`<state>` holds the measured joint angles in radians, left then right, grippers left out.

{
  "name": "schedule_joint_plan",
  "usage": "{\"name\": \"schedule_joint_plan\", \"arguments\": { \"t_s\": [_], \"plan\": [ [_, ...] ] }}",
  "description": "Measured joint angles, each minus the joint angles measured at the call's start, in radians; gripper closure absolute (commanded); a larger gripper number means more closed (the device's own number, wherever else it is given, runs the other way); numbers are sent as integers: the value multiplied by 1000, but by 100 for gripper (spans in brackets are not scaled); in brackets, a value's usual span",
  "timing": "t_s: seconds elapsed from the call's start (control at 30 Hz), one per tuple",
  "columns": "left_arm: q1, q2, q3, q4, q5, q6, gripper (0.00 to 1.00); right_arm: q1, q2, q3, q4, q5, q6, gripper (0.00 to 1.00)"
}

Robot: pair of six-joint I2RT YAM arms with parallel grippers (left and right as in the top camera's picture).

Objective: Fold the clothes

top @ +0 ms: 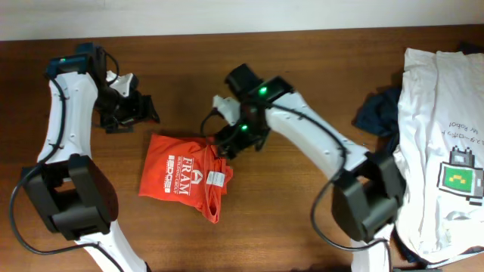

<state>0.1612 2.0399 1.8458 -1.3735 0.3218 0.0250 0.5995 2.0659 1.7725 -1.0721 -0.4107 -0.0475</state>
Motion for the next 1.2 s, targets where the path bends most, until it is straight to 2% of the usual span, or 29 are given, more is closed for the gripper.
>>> {"name": "schedule_joint_plan", "arguments": {
  "t_s": [0.1,0.13,0.17,0.2,0.33,0.4,0.43,0.53,0.57,0.63,0.7,0.77,0.83,0.87,0.9,0.93,0.97,1.0,1.03,1.07,1.17,1.2],
  "plan": [
    [10,0,0,8,-5,2,20,88,60,0,97,19,43,24],
    [9,0,0,9,-5,2,20,106,66,0,119,50,75,40],
    [9,0,0,9,-5,2,20,116,74,0,136,85,109,82],
    [9,0,0,8,-5,2,20,116,88,0,152,112,147,96],
    [9,0,0,8,-6,2,19,108,105,7,171,183,202,96],
    [9,0,0,7,-6,2,19,87,111,54,164,212,205,96],
    [9,0,0,7,-8,2,18,32,112,135,166,211,193,95],
    [9,0,0,8,-8,2,17,2,112,156,136,203,169,60],
    [9,0,0,8,-8,2,17,4,112,151,113,211,167,56],
    [9,0,0,6,-8,2,8,1,113,134,12,330,206,52],
    [9,0,-1,7,-8,4,7,-39,111,129,-47,420,250,49],
    [9,0,-19,35,-9,5,9,-95,86,127,-91,449,273,40],
    [9,-4,-128,124,-9,6,33,-146,-14,128,-208,453,287,40],
    [9,-13,-180,210,-9,11,33,-147,-20,135,-269,435,288,40],
    [9,-17,-242,303,-8,14,38,-147,-22,132,-340,415,288,40],
    [9,-16,-310,360,-10,17,45,-147,-22,130,-346,399,288,40],
    [9,-15,-369,419,-9,20,46,-147,-22,130,-348,391,287,40],
    [9,-14,-405,478,-8,20,54,-147,-22,129,-351,382,288,40],
    [9,-14,-434,507,-6,20,79,-147,-22,129,-350,379,288,40],
    [9,-14,-453,529,-4,22,100,-147,-22,128,-350,375,287,40],
    [9,-14,-489,523,-21,20,100,-147,-22,128,-354,372,286,40],
    [14,-14,-491,468,-94,-10,98,-148,-22,128,-363,377,286,40]
  ]
}}
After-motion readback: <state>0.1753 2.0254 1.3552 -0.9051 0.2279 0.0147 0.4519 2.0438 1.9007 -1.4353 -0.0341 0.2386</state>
